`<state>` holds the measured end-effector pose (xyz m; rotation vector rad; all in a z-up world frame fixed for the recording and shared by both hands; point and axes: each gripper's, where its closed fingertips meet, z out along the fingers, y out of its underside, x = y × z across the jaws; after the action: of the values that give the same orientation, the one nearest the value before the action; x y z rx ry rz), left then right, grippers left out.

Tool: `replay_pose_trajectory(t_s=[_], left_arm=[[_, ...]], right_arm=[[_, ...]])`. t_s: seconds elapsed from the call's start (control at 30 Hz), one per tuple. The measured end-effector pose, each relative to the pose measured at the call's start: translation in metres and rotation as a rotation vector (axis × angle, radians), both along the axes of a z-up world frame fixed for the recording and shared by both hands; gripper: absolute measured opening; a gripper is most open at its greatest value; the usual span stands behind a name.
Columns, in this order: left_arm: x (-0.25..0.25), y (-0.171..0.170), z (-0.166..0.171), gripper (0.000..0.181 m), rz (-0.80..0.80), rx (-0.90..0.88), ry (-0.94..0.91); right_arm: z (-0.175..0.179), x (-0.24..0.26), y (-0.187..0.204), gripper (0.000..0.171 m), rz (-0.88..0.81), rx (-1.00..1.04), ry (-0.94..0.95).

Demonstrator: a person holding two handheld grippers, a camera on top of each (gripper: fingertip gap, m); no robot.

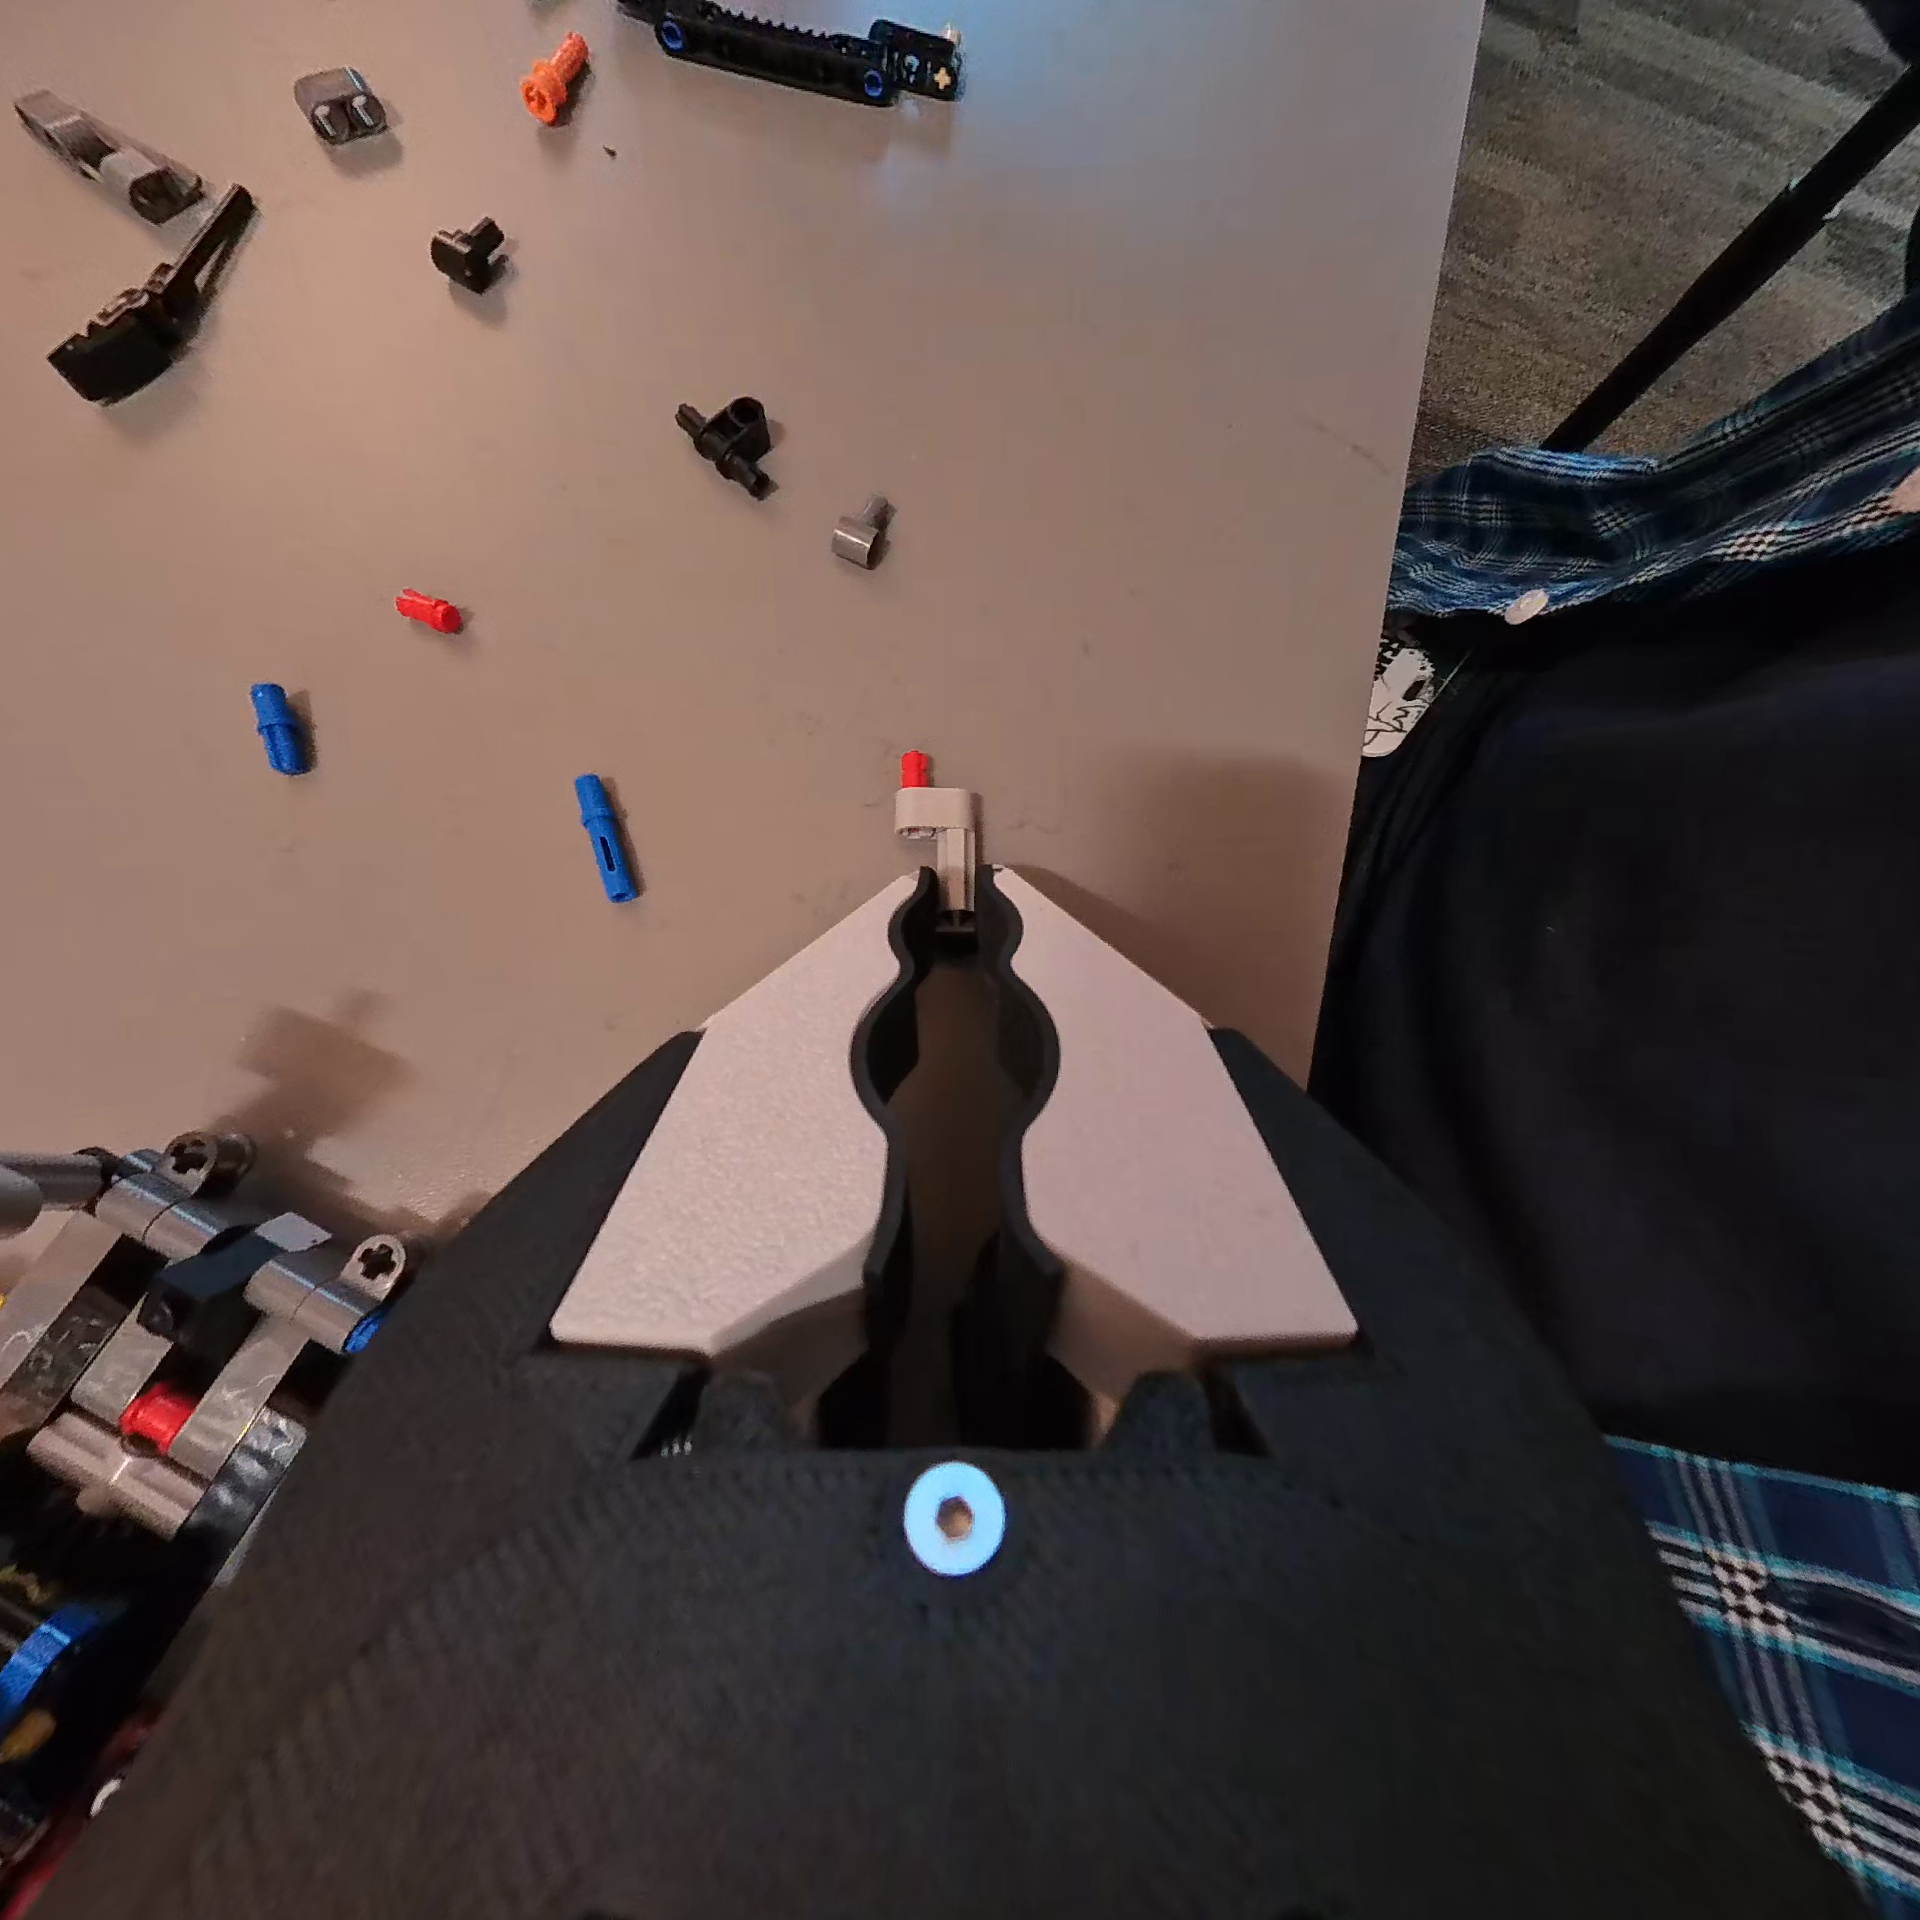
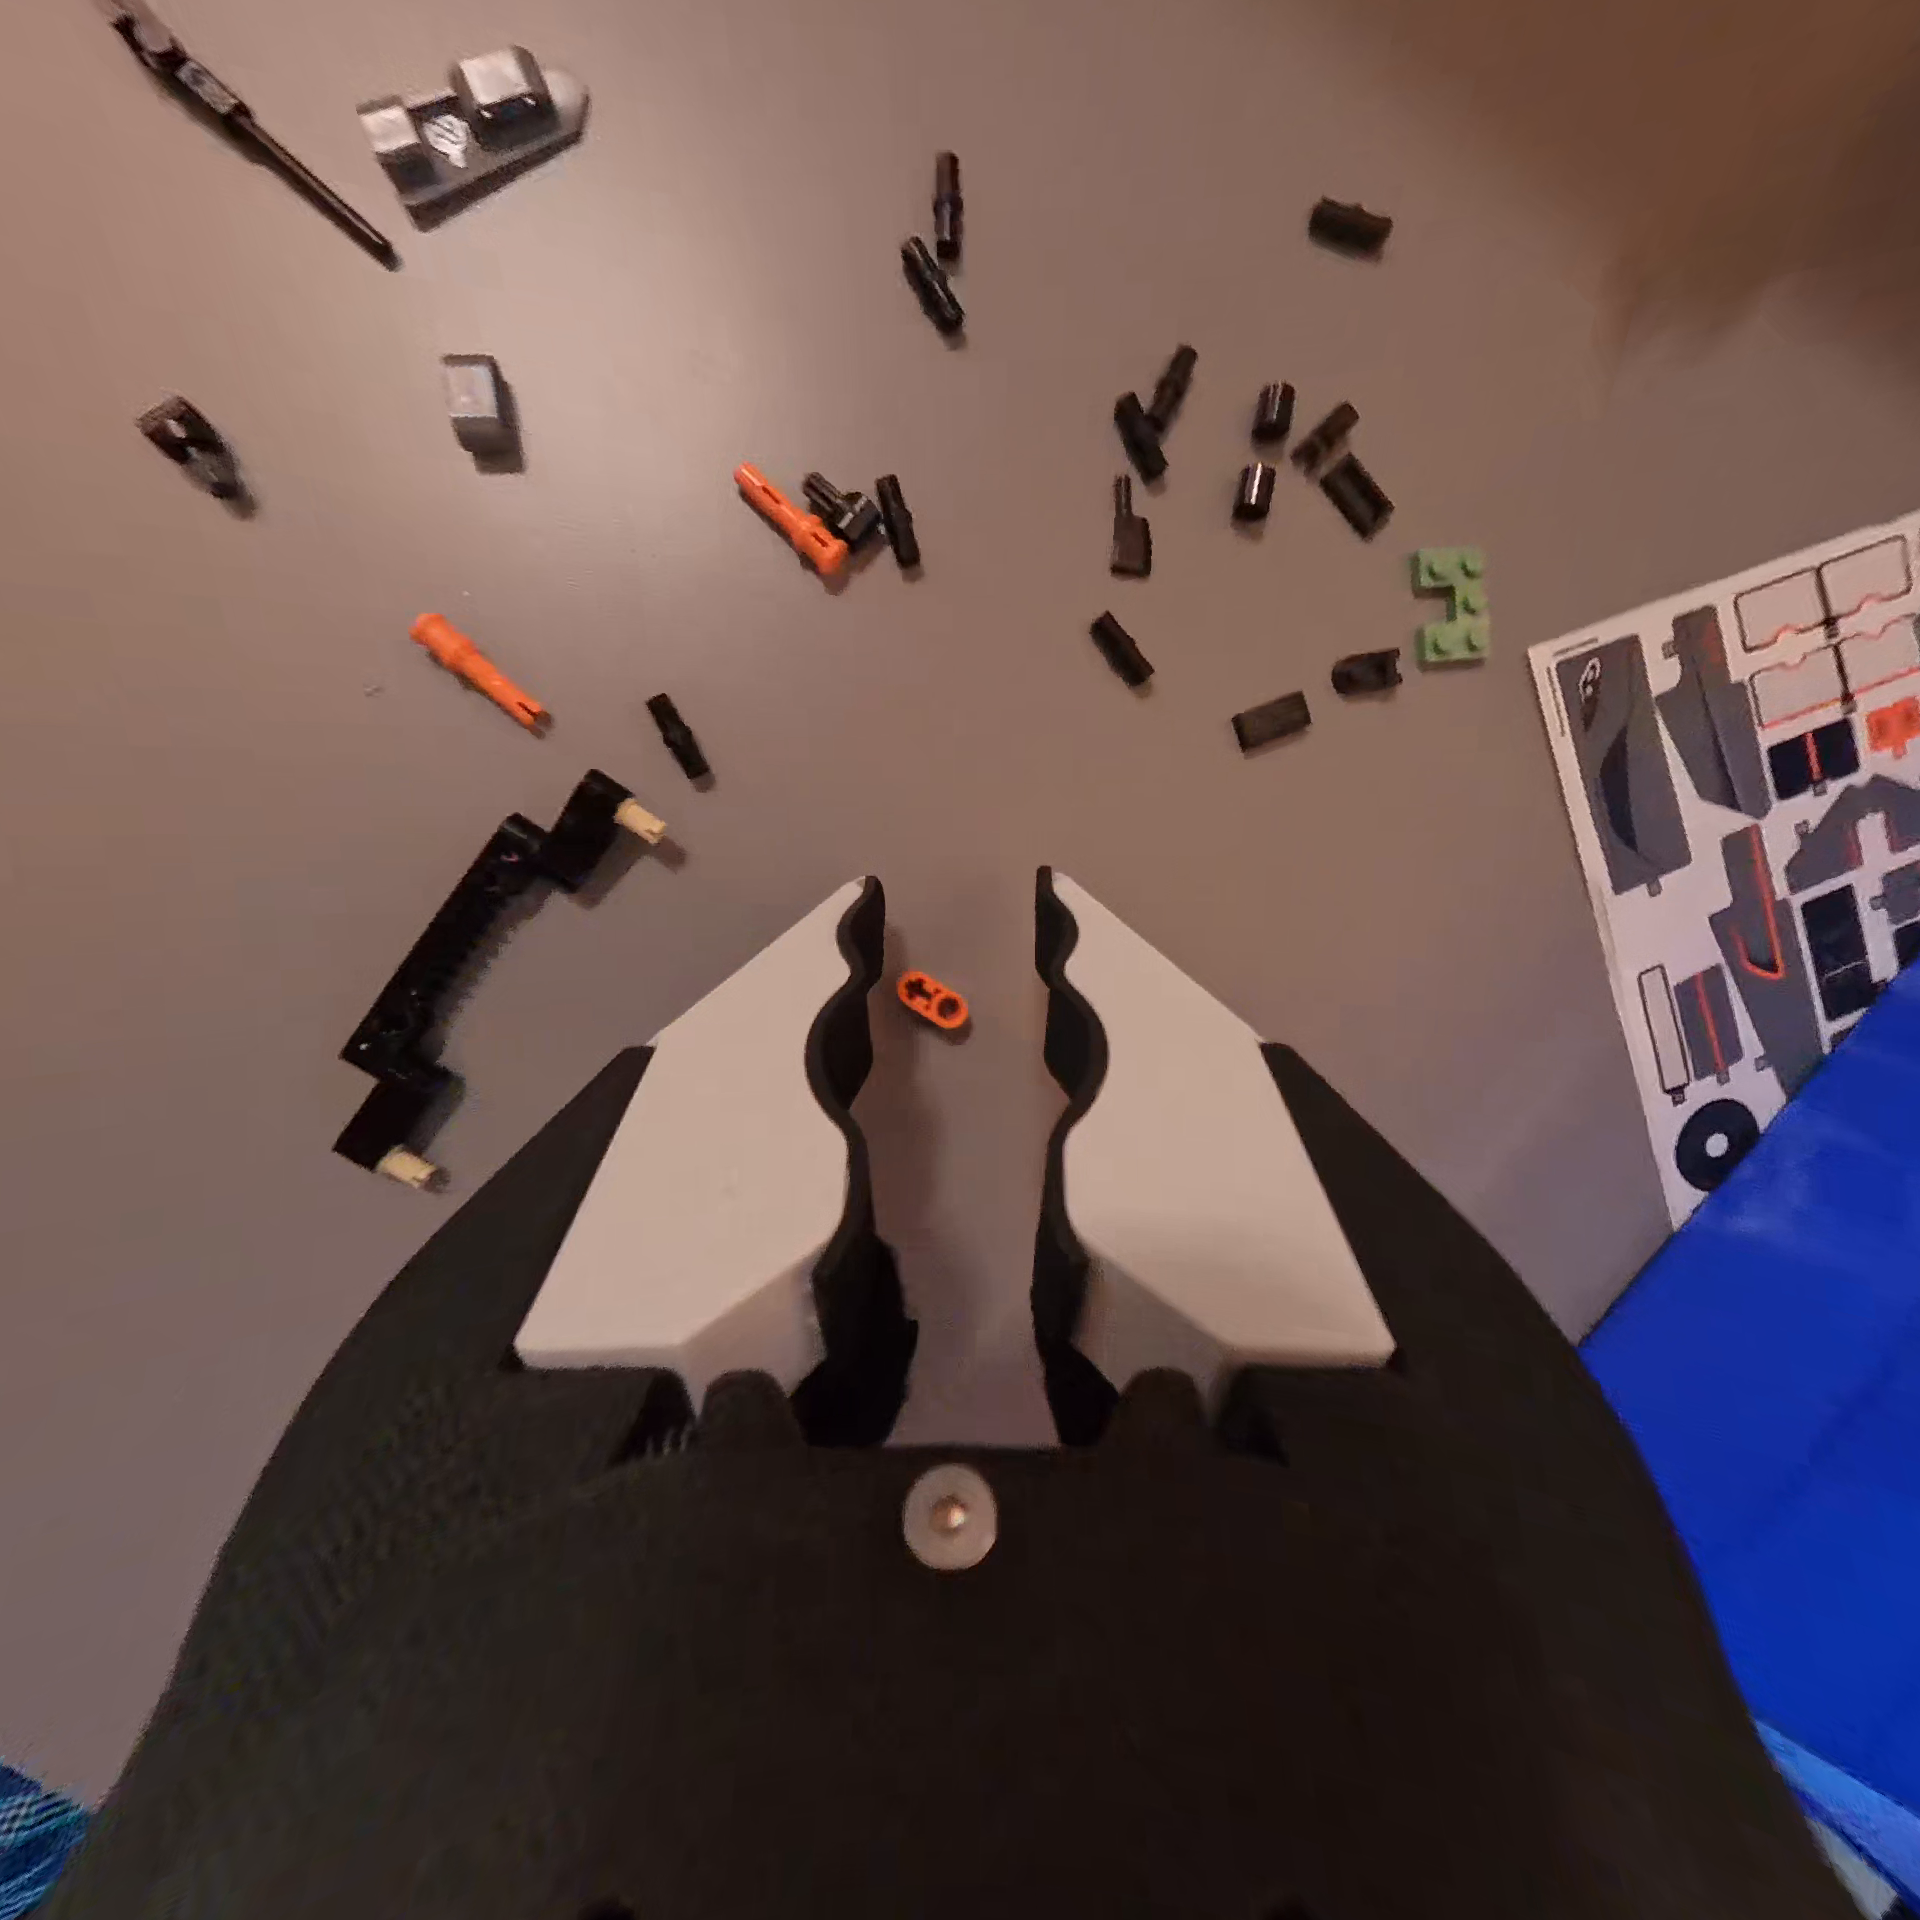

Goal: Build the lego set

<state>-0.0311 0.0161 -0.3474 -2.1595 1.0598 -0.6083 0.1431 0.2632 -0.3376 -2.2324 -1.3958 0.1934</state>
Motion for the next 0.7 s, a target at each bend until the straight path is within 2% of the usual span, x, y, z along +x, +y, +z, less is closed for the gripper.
replay_pose_trajectory(t_s=[0.03,0.23,0.43,0.7], left_arm=[[0.0,0.0,0.0,0.006,0.0,-0.001,-0.001],[0.0,0.0,0.0,0.006,0.004,-0.003,-0.002],[-0.002,0.003,0.002,0.006,0.023,0.014,0.0],[-0.013,0.001,0.009,0.006,0.038,0.007,0.003]], right_arm=[[-0.002,0.002,0.001,0.026,-0.007,-0.008,0.002],[-0.01,0.009,0.001,0.021,-0.022,-0.036,0.006],[0.012,0.011,-0.001,0.022,-0.04,0.01,0.092],[0.031,-0.004,-0.041,0.023,0.046,0.018,0.117]])
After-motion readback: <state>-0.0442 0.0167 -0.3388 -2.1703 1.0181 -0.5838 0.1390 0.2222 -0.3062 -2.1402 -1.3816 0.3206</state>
